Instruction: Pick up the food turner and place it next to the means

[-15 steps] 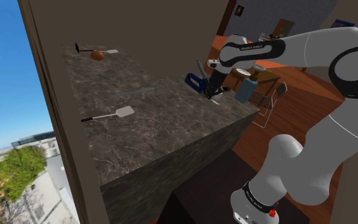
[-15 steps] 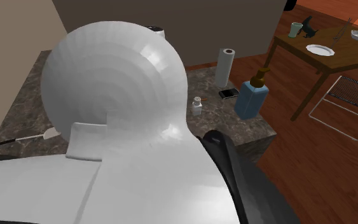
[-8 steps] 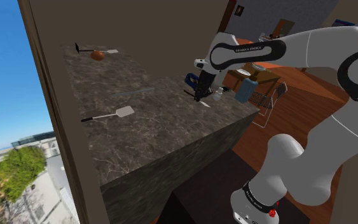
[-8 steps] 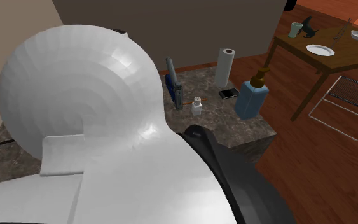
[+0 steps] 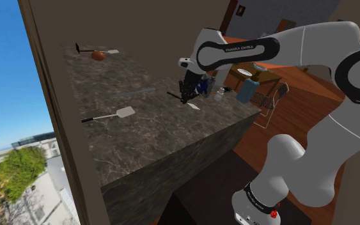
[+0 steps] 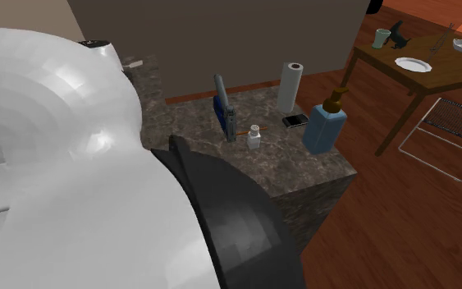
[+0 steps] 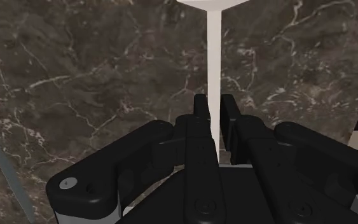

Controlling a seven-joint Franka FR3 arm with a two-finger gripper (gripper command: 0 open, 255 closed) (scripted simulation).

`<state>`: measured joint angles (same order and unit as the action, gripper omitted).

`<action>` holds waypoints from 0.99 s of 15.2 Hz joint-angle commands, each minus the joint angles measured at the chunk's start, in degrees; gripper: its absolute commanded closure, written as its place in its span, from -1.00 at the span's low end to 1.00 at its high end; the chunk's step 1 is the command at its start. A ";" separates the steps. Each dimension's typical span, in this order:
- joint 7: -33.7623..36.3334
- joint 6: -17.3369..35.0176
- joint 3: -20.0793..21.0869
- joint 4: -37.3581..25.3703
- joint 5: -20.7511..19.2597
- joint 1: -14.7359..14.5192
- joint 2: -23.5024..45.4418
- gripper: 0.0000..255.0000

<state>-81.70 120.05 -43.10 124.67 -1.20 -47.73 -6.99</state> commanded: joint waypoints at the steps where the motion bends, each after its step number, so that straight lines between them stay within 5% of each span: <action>1: 1.87 0.29 1.25 -1.26 1.67 -1.47 1.99 1.00; 4: 4.98 0.19 3.42 -4.00 4.17 -3.74 5.25 1.00; 15: 1.56 8.14 3.25 0.43 8.44 -3.42 10.12 1.00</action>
<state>-79.78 127.51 -39.85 124.72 6.86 -51.21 2.74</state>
